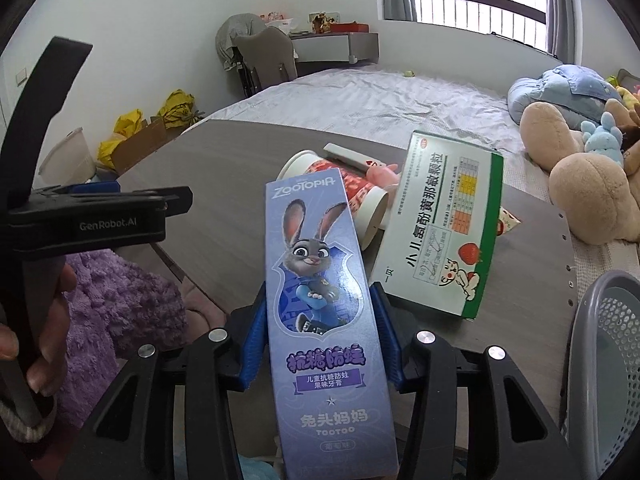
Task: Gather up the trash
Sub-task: 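Grasp the red paper cup with the left tool while the right tool holds the toothpaste box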
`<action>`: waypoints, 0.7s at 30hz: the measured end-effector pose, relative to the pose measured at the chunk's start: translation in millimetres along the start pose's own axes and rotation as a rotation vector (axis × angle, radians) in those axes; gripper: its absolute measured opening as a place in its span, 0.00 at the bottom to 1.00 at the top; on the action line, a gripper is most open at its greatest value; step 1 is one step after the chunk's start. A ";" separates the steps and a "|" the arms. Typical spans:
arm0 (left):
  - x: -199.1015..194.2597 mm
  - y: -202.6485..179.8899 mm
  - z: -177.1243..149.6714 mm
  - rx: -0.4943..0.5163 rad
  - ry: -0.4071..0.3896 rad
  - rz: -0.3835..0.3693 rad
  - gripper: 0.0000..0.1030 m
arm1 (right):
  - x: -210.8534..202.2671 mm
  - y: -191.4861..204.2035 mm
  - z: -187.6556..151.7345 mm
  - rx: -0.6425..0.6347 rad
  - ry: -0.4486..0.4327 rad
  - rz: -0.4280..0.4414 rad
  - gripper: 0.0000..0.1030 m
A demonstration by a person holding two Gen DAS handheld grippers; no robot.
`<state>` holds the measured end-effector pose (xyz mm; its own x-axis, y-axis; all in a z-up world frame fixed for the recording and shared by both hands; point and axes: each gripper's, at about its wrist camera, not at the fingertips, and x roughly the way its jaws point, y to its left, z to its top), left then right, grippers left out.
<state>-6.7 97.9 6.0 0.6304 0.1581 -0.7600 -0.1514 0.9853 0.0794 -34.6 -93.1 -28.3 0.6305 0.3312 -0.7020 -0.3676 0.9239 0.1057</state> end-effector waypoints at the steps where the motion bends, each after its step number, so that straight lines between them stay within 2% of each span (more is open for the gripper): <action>1: -0.1 -0.9 -0.5 0.002 0.000 -0.001 0.94 | -3.5 -3.0 -0.7 0.015 -0.007 -0.008 0.45; 7: 5.6 -12.2 -10.6 0.017 0.023 -0.054 0.94 | -21.7 -26.6 -11.1 0.110 -0.023 -0.063 0.45; 9: 5.9 -19.8 -15.7 0.032 0.037 -0.093 0.94 | -29.7 -37.1 -15.7 0.148 -0.032 -0.085 0.45; 13: -2.8 -36.2 -22.1 0.072 0.007 -0.164 0.94 | -43.4 -56.6 -24.2 0.202 -0.052 -0.131 0.45; 17: -7.7 -48.1 -23.6 0.067 -0.016 -0.270 0.94 | -53.4 -72.3 -31.1 0.239 -0.070 -0.156 0.45; 21: -4.5 -58.2 -21.8 0.051 -0.009 -0.319 0.94 | -59.1 -83.8 -39.3 0.280 -0.087 -0.160 0.45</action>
<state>-17.3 38.4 -9.2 0.6470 -0.1590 -0.7458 0.0931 0.9872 -0.1298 -67.9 -197.6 -23.4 0.7253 0.1811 -0.6641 -0.0641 0.9783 0.1968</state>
